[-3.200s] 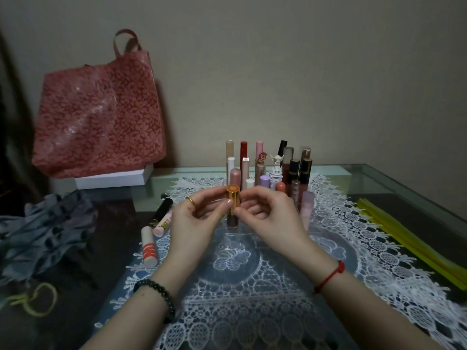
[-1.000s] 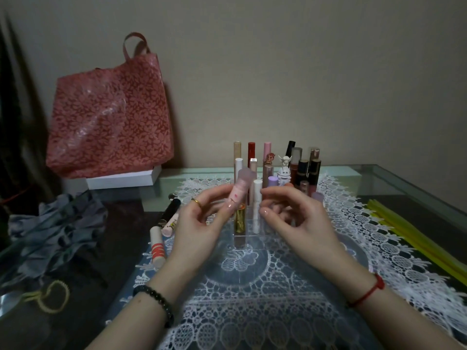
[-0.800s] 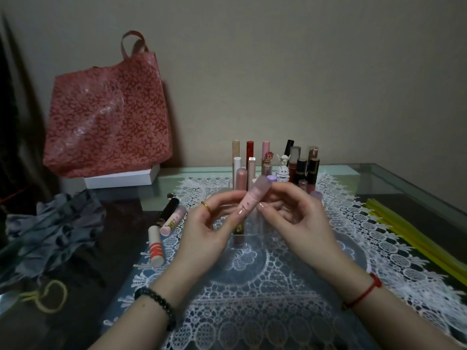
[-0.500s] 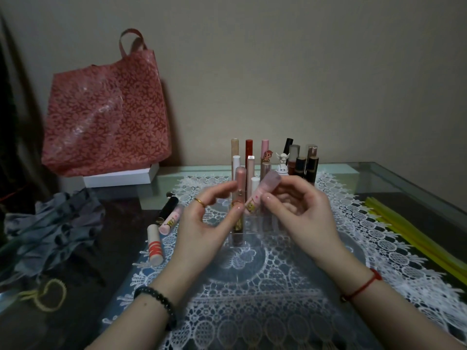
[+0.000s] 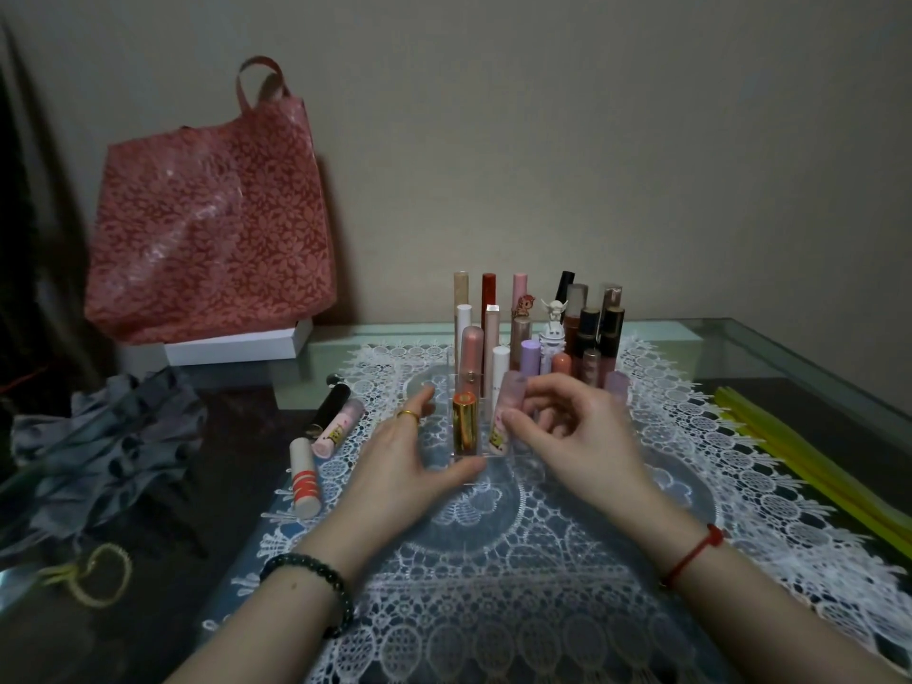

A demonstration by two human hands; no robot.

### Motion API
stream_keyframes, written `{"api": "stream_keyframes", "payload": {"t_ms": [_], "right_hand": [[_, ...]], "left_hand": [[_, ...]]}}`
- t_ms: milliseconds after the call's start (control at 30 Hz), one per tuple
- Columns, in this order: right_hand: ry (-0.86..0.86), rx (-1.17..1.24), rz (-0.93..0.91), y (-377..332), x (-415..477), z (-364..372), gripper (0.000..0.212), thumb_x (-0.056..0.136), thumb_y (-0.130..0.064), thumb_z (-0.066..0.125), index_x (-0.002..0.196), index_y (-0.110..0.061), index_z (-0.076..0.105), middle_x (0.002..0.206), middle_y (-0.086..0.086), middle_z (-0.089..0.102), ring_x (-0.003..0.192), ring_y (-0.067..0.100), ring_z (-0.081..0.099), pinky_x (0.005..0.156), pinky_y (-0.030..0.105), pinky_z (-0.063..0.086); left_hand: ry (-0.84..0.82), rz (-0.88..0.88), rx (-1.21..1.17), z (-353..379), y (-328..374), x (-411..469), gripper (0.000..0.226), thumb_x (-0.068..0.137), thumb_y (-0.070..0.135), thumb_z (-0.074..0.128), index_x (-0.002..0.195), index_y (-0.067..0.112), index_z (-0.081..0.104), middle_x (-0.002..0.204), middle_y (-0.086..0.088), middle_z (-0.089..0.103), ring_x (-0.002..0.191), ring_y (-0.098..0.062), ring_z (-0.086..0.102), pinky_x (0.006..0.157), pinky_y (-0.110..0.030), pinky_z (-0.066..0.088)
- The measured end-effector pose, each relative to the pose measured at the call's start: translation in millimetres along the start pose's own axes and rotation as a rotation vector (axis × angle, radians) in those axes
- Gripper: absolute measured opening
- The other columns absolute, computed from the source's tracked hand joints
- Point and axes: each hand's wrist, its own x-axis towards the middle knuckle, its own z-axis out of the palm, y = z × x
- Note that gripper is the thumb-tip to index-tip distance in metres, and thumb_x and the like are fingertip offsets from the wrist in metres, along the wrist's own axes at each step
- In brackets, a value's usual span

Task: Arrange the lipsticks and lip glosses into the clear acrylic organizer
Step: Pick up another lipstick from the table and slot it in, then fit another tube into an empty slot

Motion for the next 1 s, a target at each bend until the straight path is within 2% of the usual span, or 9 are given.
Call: {"api": "stream_keyframes", "payload": {"t_ms": [100,233,333,467,600,767,833,900,1000], "right_hand": [[-0.025,-0.004,0.008,3.3,-0.7,2.0,0.017,0.075,-0.022,0.068,0.079,-0.035,0.059,0.072,-0.007,0.061,0.063,-0.004,0.053,0.056,0.007,0.044],[-0.034,-0.06,0.017,6.3,-0.3,3.3,0.012,0.075,-0.029,0.069,0.078,-0.035,0.06,0.071,-0.009,0.061,0.06,-0.003,0.052,0.056,0.009,0.047],[-0.041,-0.089,0.006,6.7,-0.3,3.9,0.01,0.075,-0.03,0.069,0.076,-0.035,0.06,0.069,-0.01,0.061,0.059,-0.003,0.052,0.056,0.014,0.048],[-0.046,-0.106,-0.005,6.9,-0.8,5.3,0.008,0.074,-0.034,0.068,0.075,-0.034,0.06,0.074,-0.009,0.063,0.069,0.011,0.058,0.065,0.023,0.051],[-0.042,-0.12,-0.024,6.4,-1.1,6.2,0.008,0.074,-0.041,0.066,0.073,-0.037,0.058,0.074,-0.01,0.063,0.066,0.007,0.057,0.06,0.017,0.049],[-0.052,-0.11,-0.031,5.3,-1.8,6.1,0.012,0.07,-0.046,0.062,0.078,-0.037,0.058,0.078,-0.01,0.064,0.075,0.014,0.06,0.069,0.031,0.053],[-0.054,-0.115,-0.035,5.4,-1.7,5.6,0.012,0.07,-0.047,0.062,0.079,-0.038,0.057,0.078,-0.011,0.063,0.075,0.01,0.059,0.068,0.026,0.052],[-0.064,-0.134,-0.041,5.8,-1.1,4.7,0.013,0.074,-0.037,0.066,0.079,-0.041,0.054,0.078,-0.012,0.062,0.072,0.004,0.058,0.064,0.018,0.051],[-0.067,-0.116,-0.044,5.9,-0.9,2.3,0.026,0.076,-0.023,0.069,0.081,-0.043,0.052,0.077,-0.012,0.06,0.065,-0.007,0.053,0.057,0.008,0.045]], "left_hand": [[-0.011,-0.021,-0.041,2.0,-1.2,-1.9,0.087,0.063,0.049,0.072,0.137,0.032,0.029,0.129,0.013,0.048,0.112,-0.001,0.042,0.095,-0.023,0.033],[-0.018,-0.024,-0.058,2.5,-2.3,-2.0,0.077,0.066,0.043,0.074,0.133,0.033,0.037,0.121,0.013,0.053,0.109,-0.003,0.047,0.097,-0.031,0.041],[-0.01,-0.013,-0.049,3.5,-3.5,-1.3,0.074,0.067,0.042,0.074,0.131,0.034,0.039,0.117,0.016,0.053,0.107,-0.002,0.047,0.092,-0.025,0.039],[-0.013,-0.009,-0.044,3.7,-4.3,-0.7,0.074,0.066,0.043,0.074,0.131,0.034,0.039,0.117,0.015,0.054,0.107,-0.002,0.048,0.092,-0.024,0.038],[-0.013,-0.008,-0.047,3.3,-3.1,0.3,0.074,0.067,0.042,0.074,0.132,0.032,0.04,0.119,0.012,0.055,0.108,-0.004,0.05,0.095,-0.026,0.04],[-0.036,0.007,-0.003,2.5,-2.3,-0.7,0.079,0.065,0.05,0.07,0.134,0.031,0.036,0.121,0.011,0.054,0.108,-0.003,0.048,0.091,-0.022,0.039],[-0.058,-0.003,0.044,-0.8,0.8,-0.1,0.088,0.059,0.067,0.061,0.136,0.031,0.034,0.124,0.011,0.054,0.11,-0.004,0.049,0.095,-0.027,0.04],[-0.075,0.022,0.189,-8.1,4.8,1.0,0.099,0.056,0.082,0.036,0.138,0.029,0.032,0.127,0.008,0.053,0.115,-0.009,0.048,0.102,-0.035,0.037],[0.038,0.073,0.307,-24.1,5.0,4.2,0.089,0.07,0.081,0.014,0.134,0.025,0.041,0.118,-0.001,0.061,0.113,-0.017,0.052,0.103,-0.04,0.035]]}}
